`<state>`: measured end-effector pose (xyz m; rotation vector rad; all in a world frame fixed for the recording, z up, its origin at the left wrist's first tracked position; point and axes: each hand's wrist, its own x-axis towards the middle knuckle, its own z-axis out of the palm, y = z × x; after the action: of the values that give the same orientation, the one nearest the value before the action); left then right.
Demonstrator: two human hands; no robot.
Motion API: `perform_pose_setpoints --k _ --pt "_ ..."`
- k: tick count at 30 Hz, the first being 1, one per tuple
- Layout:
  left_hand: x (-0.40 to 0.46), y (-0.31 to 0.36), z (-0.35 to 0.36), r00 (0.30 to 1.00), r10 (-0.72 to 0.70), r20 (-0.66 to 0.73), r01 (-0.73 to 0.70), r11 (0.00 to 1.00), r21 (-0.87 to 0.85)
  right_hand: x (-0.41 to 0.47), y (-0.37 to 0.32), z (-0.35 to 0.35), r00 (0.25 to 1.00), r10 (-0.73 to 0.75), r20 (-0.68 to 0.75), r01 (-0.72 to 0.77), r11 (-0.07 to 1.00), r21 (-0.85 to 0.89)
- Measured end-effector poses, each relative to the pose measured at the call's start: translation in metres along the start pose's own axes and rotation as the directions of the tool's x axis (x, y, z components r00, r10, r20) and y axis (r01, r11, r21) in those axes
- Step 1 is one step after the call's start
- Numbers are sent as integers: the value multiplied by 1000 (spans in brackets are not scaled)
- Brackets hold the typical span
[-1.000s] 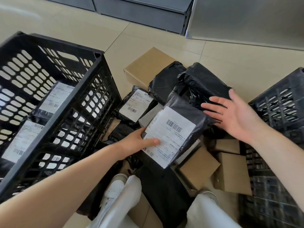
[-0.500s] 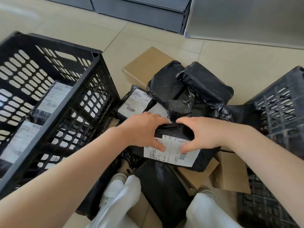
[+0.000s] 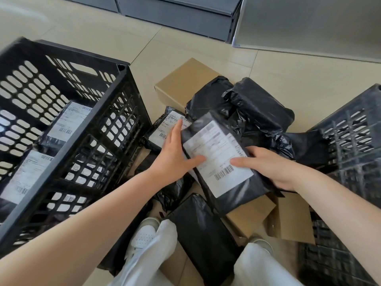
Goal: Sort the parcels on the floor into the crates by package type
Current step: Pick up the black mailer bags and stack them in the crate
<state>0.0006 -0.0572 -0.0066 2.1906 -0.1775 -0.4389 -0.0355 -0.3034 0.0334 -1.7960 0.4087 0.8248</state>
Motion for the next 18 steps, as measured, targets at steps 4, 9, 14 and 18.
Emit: perform_pose_setpoints --k 4,9,14,18 --pt "-11 -6 11 957 -259 129 288 892 -348 2 8 16 999 4 -43 16 893 450" --pt "-16 -6 14 847 -364 387 530 543 -651 1 9 46 995 34 -97 48 681 730" --pt "-17 0 8 855 -265 445 516 503 -693 0 10 73 984 26 -177 135 543 829" --pt "-15 1 4 873 -264 410 487 515 -705 2 8 77 981 -1 -193 164 531 831"
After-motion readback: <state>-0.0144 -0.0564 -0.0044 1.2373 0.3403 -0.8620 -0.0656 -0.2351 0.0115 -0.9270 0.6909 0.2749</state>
